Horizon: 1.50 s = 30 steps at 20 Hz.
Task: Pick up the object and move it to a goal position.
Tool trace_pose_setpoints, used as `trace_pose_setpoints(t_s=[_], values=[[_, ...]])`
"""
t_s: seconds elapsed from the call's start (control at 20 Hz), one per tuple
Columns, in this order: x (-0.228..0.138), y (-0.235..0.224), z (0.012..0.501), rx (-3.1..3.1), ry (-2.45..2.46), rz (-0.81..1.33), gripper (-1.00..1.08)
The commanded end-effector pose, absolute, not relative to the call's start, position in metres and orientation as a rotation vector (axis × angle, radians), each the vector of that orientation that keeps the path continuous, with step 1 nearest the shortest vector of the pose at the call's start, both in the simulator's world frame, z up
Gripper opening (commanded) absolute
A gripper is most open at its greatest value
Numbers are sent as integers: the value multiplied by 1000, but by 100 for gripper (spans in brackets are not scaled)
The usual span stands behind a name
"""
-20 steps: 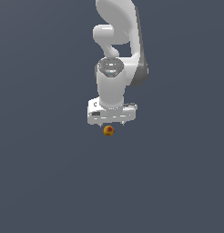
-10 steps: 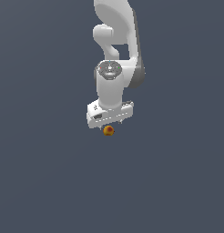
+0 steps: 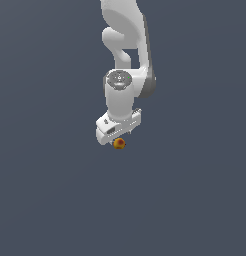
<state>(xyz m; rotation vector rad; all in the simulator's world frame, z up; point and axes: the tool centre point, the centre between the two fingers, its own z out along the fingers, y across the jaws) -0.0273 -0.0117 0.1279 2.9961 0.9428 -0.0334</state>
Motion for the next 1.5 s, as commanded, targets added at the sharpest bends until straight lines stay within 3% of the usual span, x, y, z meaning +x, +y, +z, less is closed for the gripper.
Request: trace_pose_setpoints(t_s=[0.0,1.45], values=[[-30,-13,124,2961,1047,-32,100],[-62,-17,88,2377,2054,-5,100]])
